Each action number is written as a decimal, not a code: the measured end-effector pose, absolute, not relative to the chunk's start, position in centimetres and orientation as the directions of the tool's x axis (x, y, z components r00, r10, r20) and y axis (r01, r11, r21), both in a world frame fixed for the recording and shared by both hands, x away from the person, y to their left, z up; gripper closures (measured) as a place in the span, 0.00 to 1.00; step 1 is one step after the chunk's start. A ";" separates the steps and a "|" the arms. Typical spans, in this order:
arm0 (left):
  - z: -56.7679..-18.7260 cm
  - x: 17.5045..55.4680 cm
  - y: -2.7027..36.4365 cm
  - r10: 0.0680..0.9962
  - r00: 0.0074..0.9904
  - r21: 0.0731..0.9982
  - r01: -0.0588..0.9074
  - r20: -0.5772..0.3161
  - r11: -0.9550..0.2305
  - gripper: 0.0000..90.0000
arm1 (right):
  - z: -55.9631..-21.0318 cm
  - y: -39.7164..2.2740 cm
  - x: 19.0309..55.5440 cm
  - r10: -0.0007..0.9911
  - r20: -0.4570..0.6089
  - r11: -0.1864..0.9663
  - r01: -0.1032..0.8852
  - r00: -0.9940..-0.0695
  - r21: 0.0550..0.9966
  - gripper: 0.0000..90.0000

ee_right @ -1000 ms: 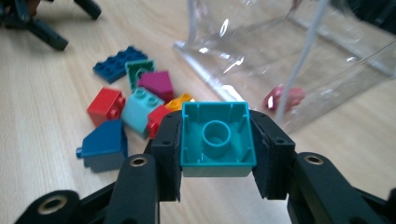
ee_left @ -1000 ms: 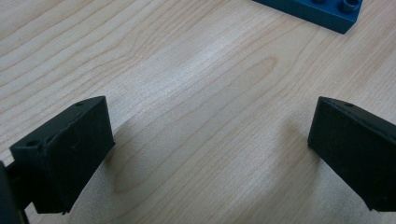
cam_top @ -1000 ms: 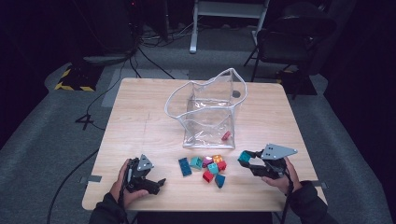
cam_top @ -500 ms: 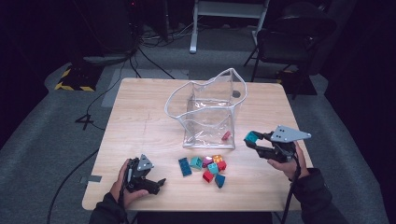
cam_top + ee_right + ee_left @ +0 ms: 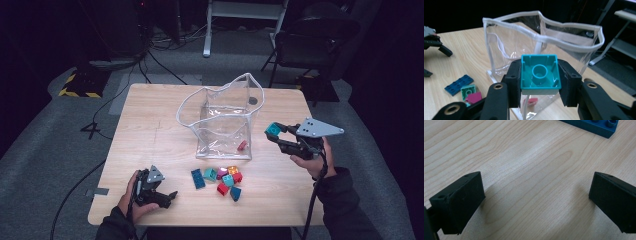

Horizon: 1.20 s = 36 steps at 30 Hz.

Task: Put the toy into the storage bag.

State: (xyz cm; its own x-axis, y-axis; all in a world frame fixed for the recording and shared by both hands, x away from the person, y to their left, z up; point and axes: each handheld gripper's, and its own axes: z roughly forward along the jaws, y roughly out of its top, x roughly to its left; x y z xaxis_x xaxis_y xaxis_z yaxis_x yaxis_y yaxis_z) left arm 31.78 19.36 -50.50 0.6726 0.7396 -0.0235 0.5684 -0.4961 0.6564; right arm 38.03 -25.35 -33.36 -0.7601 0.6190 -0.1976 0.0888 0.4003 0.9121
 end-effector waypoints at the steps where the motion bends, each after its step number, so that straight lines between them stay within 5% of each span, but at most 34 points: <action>1: -50.5 31.8 19.4 0.739 0.673 0.656 0.568 -0.023 -0.496 0.00 | -33.4 -25.4 38.0 0.619 -0.198 0.400 0.089 -0.760 0.912 0.66; 36: -50.5 31.8 19.4 0.740 0.673 0.656 0.568 -0.023 -0.496 0.00 | -27.7 -22.2 40.2 0.622 -0.234 0.382 0.028 -0.747 0.924 0.66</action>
State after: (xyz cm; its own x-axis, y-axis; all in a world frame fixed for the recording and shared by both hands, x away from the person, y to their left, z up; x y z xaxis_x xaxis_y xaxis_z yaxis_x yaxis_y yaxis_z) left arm 31.78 19.36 -50.50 0.6727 0.7396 -0.0232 0.5682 -0.4963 0.6564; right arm 40.17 -22.17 -27.69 -0.7473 0.6219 -0.2341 0.0284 0.3819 0.9238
